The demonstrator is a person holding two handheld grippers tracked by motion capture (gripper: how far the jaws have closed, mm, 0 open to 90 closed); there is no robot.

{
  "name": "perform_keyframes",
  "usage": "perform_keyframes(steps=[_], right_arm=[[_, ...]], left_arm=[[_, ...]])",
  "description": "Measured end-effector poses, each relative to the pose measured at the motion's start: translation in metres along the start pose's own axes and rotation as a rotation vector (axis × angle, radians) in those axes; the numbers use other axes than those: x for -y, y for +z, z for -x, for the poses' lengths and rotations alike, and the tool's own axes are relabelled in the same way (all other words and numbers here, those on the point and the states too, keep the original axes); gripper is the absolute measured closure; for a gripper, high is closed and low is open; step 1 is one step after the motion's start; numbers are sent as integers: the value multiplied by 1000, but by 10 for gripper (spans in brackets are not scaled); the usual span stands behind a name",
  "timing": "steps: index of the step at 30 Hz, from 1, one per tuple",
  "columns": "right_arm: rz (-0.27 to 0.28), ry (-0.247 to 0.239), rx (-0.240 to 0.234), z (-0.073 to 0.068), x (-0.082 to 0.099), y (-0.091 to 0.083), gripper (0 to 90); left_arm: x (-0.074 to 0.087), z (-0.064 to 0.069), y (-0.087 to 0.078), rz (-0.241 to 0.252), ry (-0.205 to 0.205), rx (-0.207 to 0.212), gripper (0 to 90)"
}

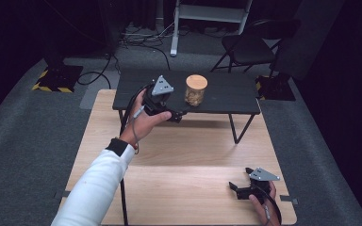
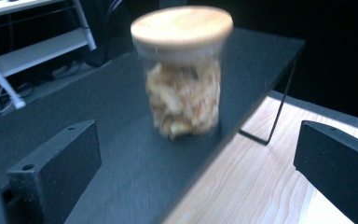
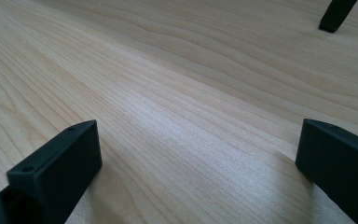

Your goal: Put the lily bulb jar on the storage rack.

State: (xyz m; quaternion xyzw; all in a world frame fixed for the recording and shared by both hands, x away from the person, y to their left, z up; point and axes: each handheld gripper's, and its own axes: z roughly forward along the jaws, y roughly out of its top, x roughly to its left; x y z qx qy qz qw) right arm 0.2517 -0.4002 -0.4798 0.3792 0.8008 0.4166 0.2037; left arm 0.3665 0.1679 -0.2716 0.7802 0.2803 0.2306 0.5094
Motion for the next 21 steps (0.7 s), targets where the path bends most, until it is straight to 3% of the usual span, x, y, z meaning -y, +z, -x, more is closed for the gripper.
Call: perform_keyframes(steps=[7, 9, 12, 16, 21], right_arm=[[0, -1, 0, 0, 0, 0, 0], [0, -1, 0, 0, 0, 0, 0], [0, 0, 0, 0, 0, 0, 0], [0, -1, 0, 0, 0, 0, 0], [0, -1, 1, 0, 0, 0, 0]], left_arm=[[32, 16, -12, -13, 20, -4, 5], [46, 25, -15, 0, 20, -25, 5], [64, 30, -15, 11, 5, 2, 5], [82, 41, -13, -9, 42, 7, 5], [112, 49, -9, -38, 21, 40, 5]])
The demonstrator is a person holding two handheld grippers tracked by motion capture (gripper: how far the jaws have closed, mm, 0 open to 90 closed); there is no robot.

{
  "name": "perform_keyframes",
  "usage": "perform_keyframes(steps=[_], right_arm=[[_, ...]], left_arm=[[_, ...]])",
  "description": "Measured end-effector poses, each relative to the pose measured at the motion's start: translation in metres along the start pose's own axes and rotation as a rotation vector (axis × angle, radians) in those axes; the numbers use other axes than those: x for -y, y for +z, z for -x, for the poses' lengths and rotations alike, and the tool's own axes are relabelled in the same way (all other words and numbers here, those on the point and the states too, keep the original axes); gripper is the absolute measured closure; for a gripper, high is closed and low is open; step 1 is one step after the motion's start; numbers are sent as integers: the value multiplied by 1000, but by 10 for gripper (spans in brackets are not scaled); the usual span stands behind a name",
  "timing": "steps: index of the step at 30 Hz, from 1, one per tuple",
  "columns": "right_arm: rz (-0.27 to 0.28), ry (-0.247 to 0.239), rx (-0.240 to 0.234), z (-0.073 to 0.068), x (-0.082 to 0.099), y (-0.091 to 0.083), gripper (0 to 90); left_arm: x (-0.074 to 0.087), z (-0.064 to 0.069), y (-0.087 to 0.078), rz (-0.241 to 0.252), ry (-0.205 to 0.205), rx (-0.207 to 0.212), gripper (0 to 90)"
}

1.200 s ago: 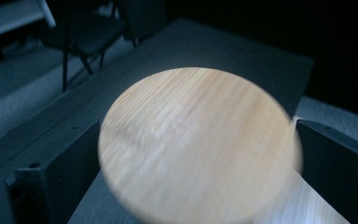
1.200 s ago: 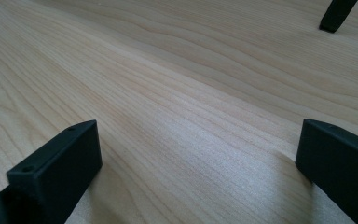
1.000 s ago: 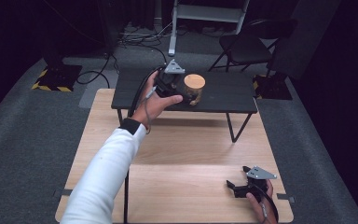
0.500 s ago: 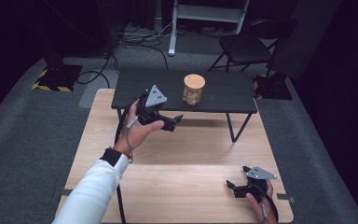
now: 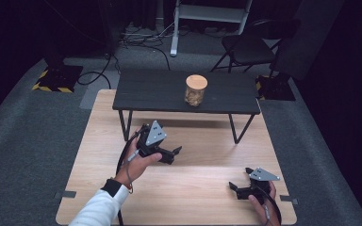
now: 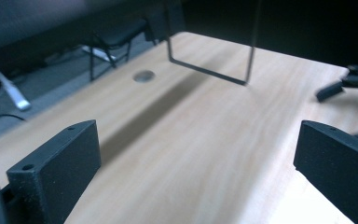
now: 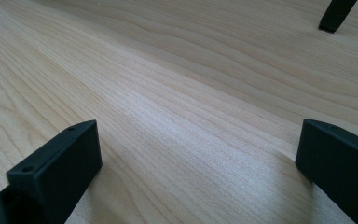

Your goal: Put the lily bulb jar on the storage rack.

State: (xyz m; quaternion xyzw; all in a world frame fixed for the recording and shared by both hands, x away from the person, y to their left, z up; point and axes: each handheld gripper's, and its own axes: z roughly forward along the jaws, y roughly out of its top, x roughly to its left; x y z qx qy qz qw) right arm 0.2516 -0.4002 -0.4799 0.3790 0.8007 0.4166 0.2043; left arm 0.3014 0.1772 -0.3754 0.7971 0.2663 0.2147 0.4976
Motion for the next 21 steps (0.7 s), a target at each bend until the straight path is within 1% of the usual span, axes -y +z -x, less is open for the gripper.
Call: perform_keyframes(steps=[1, 2, 5, 7, 9, 11, 12, 15, 17, 19, 20, 21], right_arm=[[0, 0, 0, 0, 0, 0, 0], [0, 0, 0, 0, 0, 0, 0], [0, 0, 0, 0, 0, 0, 0], [0, 0, 0, 0, 0, 0, 0], [0, 0, 0, 0, 0, 0, 0], [0, 0, 0, 0, 0, 0, 0], [0, 0, 0, 0, 0, 0, 0], [0, 0, 0, 0, 0, 0, 0], [0, 0, 0, 0, 0, 0, 0], [0, 0, 0, 0, 0, 0, 0], [0, 0, 0, 0, 0, 0, 0], [0, 0, 0, 0, 0, 0, 0]], left_arm=[[5, 3, 1, -12, 8, -5, 6], [13, 7, 2, -25, 7, -9, 6], [33, 13, 2, -38, 9, -2, 6], [42, 16, 2, -54, 11, -4, 6], [53, 19, 1, -63, -1, -4, 6], [67, 17, -1, -52, -32, 17, 6], [72, 18, -1, -59, -34, 18, 6], [85, 19, -2, -79, -50, 13, 7], [93, 20, -4, -83, -58, 10, 7], [99, 20, -4, -96, -61, 13, 7], [100, 21, -5, -109, -54, 9, 7], [104, 20, -5, -113, -60, 13, 9]])
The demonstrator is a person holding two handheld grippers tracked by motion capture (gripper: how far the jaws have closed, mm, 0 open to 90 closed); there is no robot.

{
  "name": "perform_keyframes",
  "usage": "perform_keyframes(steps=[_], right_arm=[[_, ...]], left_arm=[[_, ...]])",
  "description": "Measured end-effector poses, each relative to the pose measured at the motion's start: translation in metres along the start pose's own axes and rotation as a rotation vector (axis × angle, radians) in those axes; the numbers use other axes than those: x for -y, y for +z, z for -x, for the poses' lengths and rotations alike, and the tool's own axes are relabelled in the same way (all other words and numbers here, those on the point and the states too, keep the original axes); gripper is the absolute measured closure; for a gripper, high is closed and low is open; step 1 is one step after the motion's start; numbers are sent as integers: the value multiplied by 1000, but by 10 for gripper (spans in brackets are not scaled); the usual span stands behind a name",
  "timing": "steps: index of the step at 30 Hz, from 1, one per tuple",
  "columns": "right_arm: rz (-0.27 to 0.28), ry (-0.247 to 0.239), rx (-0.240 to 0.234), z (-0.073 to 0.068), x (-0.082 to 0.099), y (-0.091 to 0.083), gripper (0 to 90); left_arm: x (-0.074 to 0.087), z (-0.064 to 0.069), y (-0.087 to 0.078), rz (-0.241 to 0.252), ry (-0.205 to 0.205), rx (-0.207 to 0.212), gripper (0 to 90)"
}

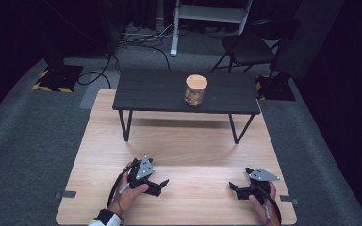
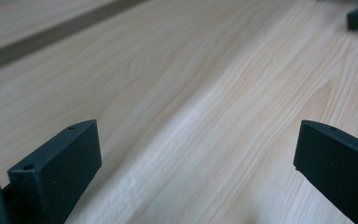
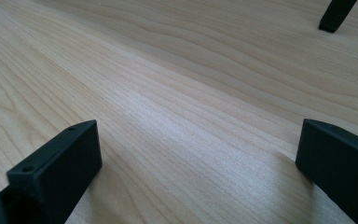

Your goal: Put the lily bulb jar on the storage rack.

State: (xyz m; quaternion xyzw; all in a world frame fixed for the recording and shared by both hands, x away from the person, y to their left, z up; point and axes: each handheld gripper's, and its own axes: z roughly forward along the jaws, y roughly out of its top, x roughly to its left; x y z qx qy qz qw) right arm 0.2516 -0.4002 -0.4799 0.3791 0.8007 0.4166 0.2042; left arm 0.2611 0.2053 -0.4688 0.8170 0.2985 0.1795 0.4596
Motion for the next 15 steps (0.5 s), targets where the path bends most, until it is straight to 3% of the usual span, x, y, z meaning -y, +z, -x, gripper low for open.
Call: perform_keyframes(steps=[8, 15], right_arm=[[0, 0, 0, 0, 0, 0, 0], [-1, 0, 1, 0, 0, 0, 0]], left_arm=[[15, 2, 3, -59, -2, 10, 9], [19, 2, 4, -47, -12, 8, 5]])
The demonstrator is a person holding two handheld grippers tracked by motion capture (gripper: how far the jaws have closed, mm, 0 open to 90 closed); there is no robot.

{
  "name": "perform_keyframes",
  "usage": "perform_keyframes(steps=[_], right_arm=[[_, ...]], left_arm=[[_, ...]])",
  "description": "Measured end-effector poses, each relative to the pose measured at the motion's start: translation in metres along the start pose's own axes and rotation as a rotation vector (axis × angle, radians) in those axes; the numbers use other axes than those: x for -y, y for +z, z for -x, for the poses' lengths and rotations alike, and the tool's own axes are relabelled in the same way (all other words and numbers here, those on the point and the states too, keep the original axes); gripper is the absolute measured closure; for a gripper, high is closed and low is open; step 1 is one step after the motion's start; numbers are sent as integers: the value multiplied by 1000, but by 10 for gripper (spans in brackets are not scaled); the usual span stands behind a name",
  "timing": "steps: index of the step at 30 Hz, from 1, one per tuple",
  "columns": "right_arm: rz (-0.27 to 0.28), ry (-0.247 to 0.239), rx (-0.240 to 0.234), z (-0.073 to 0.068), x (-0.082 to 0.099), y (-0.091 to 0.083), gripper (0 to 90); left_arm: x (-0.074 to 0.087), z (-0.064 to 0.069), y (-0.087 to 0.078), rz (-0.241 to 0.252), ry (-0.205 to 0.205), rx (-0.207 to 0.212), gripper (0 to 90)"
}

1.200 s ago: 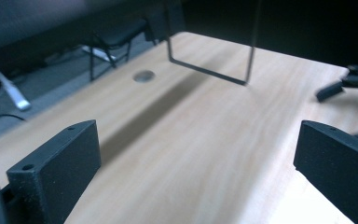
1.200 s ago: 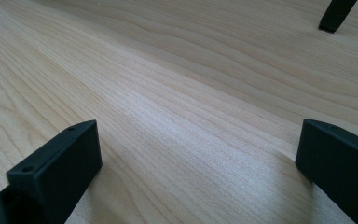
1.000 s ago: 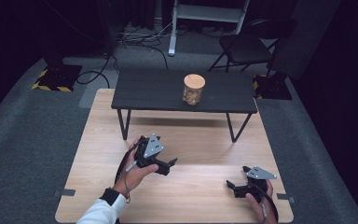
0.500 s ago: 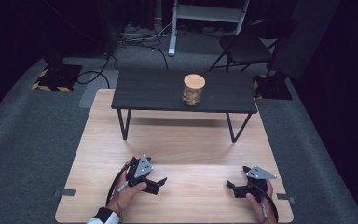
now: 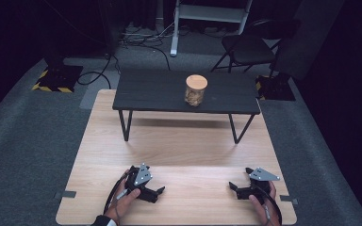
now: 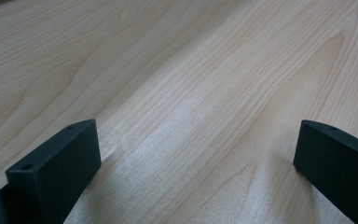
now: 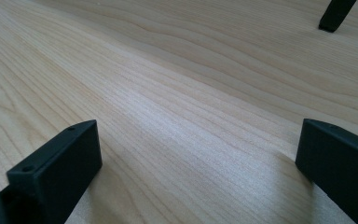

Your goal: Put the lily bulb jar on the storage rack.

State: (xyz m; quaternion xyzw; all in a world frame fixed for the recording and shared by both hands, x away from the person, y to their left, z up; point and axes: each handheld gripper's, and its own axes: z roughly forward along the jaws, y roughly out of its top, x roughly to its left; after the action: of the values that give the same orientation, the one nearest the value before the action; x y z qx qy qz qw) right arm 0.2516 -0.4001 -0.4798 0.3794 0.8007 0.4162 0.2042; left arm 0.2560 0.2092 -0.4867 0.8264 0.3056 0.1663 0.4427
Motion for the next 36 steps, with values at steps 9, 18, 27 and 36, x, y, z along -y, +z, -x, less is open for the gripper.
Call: perform_keyframes(steps=[9, 18, 27, 36], right_arm=[[0, 5, 7, -1, 0, 0, 0], [0, 5, 7, -1, 0, 0, 0], [0, 5, 7, -1, 0, 0, 0], [0, 5, 8, -2, 0, 0, 0]], left_arm=[[1, 2, -1, 2, -17, -19, 6], [1, 2, -1, 2, -16, -21, 5], [1, 2, -1, 2, -16, -21, 5], [1, 2, -1, 4, -21, -20, 5]])
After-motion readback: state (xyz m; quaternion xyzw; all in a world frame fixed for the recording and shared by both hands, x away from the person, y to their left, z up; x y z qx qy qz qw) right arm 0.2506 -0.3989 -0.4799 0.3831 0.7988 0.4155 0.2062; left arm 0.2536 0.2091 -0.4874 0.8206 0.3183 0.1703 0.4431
